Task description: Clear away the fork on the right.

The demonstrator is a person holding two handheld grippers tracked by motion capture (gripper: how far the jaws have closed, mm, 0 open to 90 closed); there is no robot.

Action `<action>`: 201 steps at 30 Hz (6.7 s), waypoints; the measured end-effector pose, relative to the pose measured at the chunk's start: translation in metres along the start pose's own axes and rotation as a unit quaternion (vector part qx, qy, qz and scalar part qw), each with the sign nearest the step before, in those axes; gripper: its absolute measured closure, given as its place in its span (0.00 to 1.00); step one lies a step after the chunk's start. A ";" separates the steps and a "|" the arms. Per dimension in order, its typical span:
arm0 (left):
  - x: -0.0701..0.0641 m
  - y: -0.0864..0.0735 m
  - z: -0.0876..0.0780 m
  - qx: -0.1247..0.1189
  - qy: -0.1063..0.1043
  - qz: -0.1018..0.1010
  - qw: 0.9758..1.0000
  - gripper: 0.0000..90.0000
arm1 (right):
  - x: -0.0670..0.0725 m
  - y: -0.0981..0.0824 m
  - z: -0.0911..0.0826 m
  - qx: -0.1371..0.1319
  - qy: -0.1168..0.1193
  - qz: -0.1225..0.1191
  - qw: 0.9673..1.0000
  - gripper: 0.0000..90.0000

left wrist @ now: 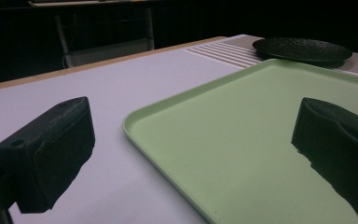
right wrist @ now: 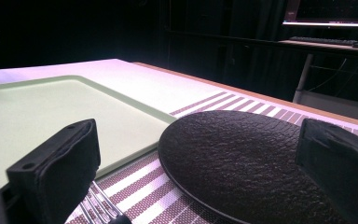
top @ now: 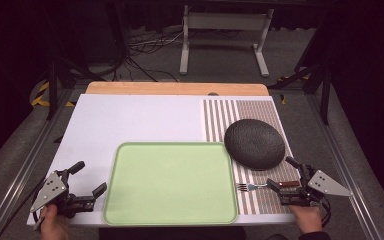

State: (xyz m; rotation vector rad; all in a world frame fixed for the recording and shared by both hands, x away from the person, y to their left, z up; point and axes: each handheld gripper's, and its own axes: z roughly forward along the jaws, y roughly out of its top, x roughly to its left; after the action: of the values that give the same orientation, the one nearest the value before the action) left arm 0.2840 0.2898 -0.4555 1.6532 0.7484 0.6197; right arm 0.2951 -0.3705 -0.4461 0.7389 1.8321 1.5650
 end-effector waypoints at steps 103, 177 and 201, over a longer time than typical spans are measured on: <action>0.000 0.000 0.000 0.005 0.002 0.001 1.000 0.00 | -0.001 0.073 0.082 0.503 0.166 -0.225 0.818 0.14; 0.000 0.001 -0.001 0.003 0.001 -0.001 1.000 0.00 | 0.008 0.097 0.091 0.537 0.246 -0.281 0.756 0.87; 0.001 0.001 -0.002 0.003 -0.001 0.001 1.000 0.00 | 0.054 0.123 0.151 0.516 0.264 -0.297 0.759 0.87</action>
State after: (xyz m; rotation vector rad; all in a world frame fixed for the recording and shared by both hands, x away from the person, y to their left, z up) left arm 0.2831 0.2915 -0.4541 1.6611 0.7478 0.6184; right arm 0.3763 -0.2141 -0.3468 0.0227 2.9710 0.2235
